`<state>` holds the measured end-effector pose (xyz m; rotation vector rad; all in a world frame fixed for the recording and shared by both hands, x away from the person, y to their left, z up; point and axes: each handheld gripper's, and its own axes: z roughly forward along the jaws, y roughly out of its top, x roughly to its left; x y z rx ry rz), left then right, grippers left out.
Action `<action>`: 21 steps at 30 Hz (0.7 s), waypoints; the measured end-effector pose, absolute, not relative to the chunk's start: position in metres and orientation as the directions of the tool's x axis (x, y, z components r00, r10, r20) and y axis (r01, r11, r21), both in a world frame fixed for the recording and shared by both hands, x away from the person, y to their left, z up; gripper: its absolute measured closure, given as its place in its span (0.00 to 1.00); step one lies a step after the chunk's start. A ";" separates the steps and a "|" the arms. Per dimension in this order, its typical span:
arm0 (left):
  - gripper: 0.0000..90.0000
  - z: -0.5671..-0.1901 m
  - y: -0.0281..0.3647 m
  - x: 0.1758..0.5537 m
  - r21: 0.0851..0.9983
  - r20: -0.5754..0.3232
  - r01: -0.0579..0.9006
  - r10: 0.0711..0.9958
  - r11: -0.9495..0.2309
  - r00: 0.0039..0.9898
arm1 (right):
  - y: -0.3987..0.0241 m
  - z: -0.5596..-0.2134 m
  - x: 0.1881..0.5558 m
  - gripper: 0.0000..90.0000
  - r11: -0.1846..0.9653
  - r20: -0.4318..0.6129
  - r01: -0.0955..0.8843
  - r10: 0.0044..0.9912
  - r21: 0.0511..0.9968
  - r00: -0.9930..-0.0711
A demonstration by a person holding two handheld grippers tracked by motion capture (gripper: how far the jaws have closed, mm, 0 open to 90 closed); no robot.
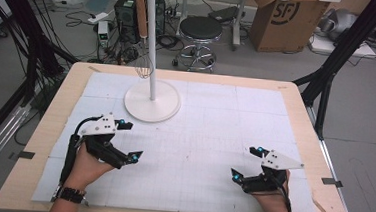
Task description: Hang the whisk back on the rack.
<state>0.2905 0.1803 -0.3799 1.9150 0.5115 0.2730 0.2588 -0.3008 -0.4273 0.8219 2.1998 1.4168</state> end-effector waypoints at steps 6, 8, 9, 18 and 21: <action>0.02 -0.381 0.179 0.290 0.919 -0.049 0.222 0.464 -0.325 0.885 | -0.301 -0.427 0.256 0.01 0.314 -0.013 0.265 0.667 0.912 -0.745; 0.02 -0.382 0.179 0.290 0.919 -0.048 0.222 0.465 -0.327 0.884 | -0.301 -0.427 0.256 0.01 0.314 -0.012 0.266 0.668 0.911 -0.744; 0.02 -0.382 0.179 0.290 0.919 -0.047 0.221 0.464 -0.328 0.885 | -0.301 -0.427 0.256 0.01 0.315 -0.013 0.266 0.668 0.911 -0.744; 0.02 -0.383 0.178 0.291 0.917 -0.048 0.223 0.464 -0.330 0.884 | -0.301 -0.428 0.256 0.01 0.318 -0.013 0.267 0.665 0.910 -0.746; 0.02 -0.384 0.179 0.292 0.916 -0.046 0.224 0.466 -0.334 0.883 | -0.302 -0.428 0.256 0.01 0.316 -0.015 0.264 0.667 0.911 -0.745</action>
